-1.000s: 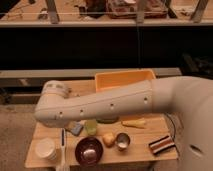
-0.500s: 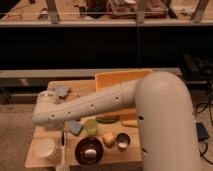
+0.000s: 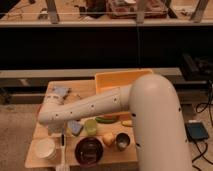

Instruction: Place brush in table surface

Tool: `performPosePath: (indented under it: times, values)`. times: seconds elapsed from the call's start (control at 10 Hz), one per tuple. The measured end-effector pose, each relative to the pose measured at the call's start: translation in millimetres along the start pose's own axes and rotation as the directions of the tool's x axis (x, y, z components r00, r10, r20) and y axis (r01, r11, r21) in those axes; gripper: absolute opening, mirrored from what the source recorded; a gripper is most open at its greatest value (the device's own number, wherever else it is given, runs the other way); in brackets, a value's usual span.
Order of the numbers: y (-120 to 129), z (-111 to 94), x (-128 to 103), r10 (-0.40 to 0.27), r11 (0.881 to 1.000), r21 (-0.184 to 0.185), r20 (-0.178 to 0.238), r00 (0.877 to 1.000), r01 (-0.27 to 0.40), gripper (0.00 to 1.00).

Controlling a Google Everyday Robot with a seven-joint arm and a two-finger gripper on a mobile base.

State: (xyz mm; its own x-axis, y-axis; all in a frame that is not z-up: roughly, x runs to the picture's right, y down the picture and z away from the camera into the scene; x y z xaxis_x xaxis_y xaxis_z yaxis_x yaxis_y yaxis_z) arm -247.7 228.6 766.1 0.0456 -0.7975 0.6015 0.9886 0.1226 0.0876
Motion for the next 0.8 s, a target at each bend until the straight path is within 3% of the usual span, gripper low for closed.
performPosePath:
  times: [0.3,0.8]
  values:
    - [1.6,7.9,-9.8,0.017,1.0,-0.003,0.022,1.0,-0.017,0.65]
    - [1.3,30.6,0.5,0.047,0.999,0.005,0.006,0.999,-0.047,0.65]
